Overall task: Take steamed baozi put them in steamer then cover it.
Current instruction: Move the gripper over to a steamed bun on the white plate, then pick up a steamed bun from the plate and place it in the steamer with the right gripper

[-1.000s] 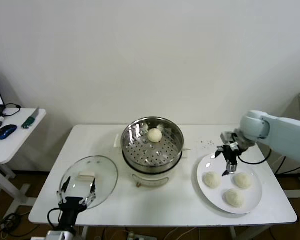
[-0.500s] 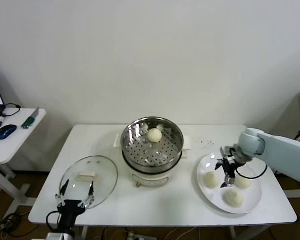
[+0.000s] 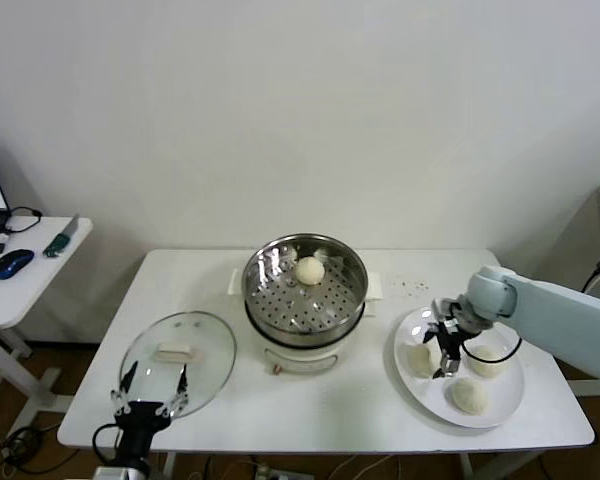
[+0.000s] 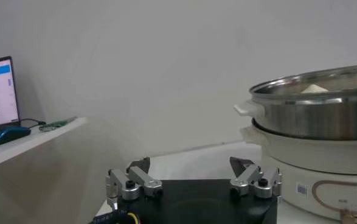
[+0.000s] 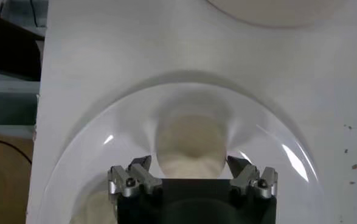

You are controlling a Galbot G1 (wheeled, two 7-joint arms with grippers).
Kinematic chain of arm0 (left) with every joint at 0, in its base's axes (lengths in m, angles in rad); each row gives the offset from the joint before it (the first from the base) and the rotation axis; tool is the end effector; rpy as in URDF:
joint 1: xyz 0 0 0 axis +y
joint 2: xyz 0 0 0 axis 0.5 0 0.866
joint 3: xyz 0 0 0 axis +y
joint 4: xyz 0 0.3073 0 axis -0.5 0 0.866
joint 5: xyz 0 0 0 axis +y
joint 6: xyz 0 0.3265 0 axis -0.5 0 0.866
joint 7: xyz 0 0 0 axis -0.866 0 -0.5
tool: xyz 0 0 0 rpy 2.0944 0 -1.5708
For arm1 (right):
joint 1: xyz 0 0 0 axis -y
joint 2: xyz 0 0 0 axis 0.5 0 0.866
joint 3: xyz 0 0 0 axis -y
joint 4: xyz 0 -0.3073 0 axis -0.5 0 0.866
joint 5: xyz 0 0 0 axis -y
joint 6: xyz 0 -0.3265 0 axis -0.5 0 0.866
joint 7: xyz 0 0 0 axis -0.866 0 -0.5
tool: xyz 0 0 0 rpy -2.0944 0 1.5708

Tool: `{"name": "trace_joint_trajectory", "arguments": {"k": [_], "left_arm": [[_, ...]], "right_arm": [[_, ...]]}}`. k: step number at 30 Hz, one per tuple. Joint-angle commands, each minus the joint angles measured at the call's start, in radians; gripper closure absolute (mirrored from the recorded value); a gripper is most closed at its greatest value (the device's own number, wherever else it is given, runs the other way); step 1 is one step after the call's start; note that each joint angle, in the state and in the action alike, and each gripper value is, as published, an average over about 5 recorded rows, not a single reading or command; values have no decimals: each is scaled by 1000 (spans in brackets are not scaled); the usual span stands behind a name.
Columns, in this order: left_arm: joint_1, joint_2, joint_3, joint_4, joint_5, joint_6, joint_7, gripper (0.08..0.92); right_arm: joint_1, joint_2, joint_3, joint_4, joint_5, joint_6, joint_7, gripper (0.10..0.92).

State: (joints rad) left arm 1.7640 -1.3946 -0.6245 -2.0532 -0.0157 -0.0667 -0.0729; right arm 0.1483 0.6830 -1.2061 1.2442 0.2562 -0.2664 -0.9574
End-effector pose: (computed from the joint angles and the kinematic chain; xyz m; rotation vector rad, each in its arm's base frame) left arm 0.1195 0.0560 -0.3009 0.0775 -2.9756 -0.2869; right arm 0.4444 -0.1269 -0.2277 1.3071 -1.3581 1.1444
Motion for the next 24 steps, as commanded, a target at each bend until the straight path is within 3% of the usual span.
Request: {"name": "trace_joint_trajectory", "arguments": {"k": [1, 8, 14, 24], "left_arm": [[0, 0, 1, 1, 0, 0, -1, 177], [0, -1, 2, 1, 0, -1, -2, 177], [1, -1, 4, 1, 0, -3, -2, 177], [-6, -1, 14, -12, -10, 0, -5, 177]], "right_arm": [[-26, 16, 21, -18, -14, 1, -10, 218], [-18, 8, 25, -13, -6, 1, -18, 313], [55, -10, 1, 1, 40, -1, -14, 346], [533, 44, -279, -40, 280, 5, -68, 355]]}}
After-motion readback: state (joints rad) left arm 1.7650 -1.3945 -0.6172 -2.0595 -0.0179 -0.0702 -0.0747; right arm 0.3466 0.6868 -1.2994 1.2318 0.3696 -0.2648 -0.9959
